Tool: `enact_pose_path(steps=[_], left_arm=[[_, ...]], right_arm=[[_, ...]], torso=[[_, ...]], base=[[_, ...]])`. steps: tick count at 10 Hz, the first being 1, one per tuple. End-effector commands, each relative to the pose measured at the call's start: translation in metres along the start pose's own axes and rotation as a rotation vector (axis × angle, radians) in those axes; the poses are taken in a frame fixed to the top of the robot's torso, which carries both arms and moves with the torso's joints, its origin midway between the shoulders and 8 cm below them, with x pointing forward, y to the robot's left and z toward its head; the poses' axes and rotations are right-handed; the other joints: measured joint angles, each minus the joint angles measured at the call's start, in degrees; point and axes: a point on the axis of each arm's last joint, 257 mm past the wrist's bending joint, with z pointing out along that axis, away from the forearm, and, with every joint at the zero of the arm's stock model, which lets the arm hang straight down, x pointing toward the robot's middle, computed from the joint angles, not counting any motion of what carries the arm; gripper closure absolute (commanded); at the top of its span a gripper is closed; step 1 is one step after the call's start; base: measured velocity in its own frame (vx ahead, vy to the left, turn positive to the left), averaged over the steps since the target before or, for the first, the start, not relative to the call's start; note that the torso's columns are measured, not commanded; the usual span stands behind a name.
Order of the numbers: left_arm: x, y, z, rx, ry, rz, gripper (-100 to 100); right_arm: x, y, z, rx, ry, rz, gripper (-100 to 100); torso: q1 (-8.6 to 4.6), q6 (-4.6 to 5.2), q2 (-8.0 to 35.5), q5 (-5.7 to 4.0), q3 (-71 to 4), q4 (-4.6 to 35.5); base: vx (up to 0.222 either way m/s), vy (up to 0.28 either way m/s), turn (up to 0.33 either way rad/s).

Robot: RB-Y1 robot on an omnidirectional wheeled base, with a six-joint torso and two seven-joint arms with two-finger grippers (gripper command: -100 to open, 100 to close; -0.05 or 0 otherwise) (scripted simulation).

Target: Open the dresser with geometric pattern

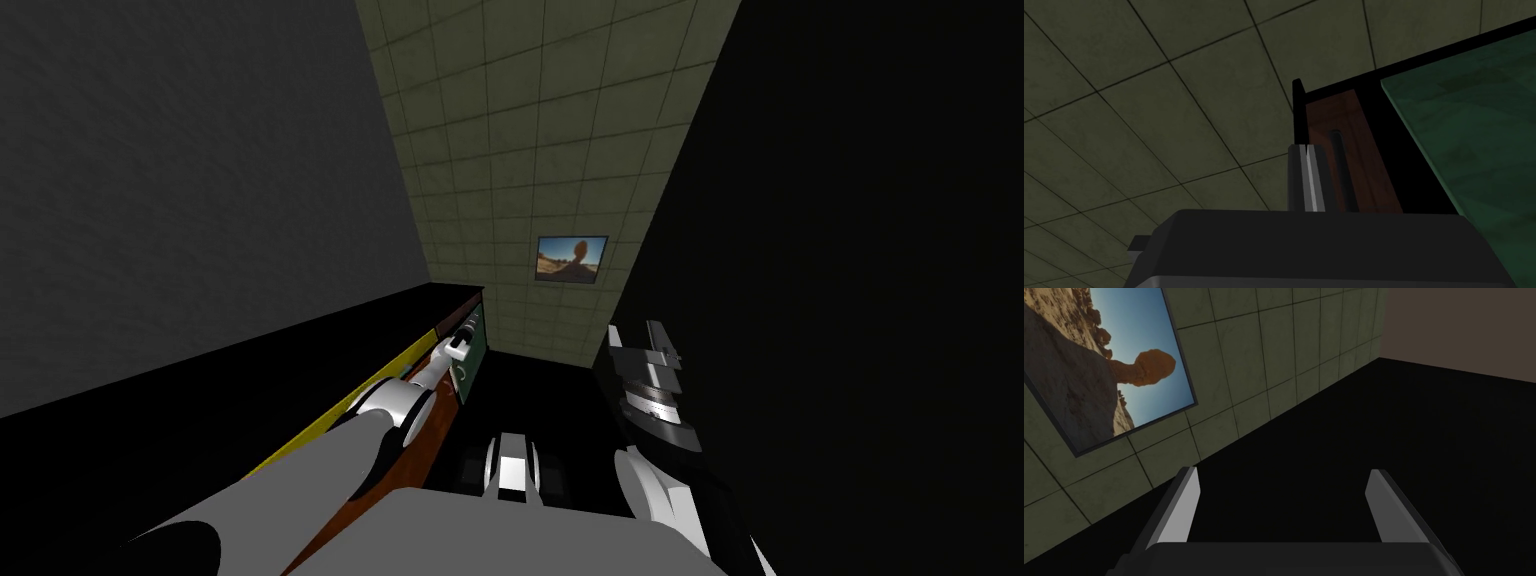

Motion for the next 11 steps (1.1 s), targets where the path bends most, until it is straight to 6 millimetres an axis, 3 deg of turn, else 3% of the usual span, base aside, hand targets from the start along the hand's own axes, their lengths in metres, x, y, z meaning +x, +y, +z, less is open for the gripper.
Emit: enact_pose_path(steps=[1,3,5,6,11], left_arm=[[-0.005,0.002,-0.001,-0.001,-0.004,0.004,-100],[-0.010,0.004,-0.003,-0.002,-0.008,0.009,-100],[0.000,0.004,-0.002,-0.002,0.003,-0.001,-100],[0.001,0.003,-0.002,-0.001,0.003,-0.001,100],[0.015,-0.009,-0.001,0.011,0.032,0.000,100]], right_arm=[[0.000,0.000,0.000,0.000,0.000,0.000,0],[0.000,0.000,0.000,0.000,0.000,0.000,0],[0.000,0.000,0.000,0.000,0.000,0.000,0],[0.000,0.000,0.000,0.000,0.000,0.000,0],[0.000,0.000,0.000,0.000,0.000,0.001,0]], torso=[[-0.11,0.02,0.0,0.00,0.0,0.0],[-0.68,0.06,0.0,-0.19,0.0,0.0],[-0.62,-0.20,-0.2,-0.26,-0.1,0.0],[-0.69,-0.11,-0.1,-0.23,-0.1,0.0],[-0.97,0.08,0.2,-0.28,0.1,0.1]], base=[[0.025,0.167,0.018],[0.026,0.193,0.017],[-0.009,0.026,-0.033],[0.000,0.000,0.000],[-0.011,-0.177,0.054]])
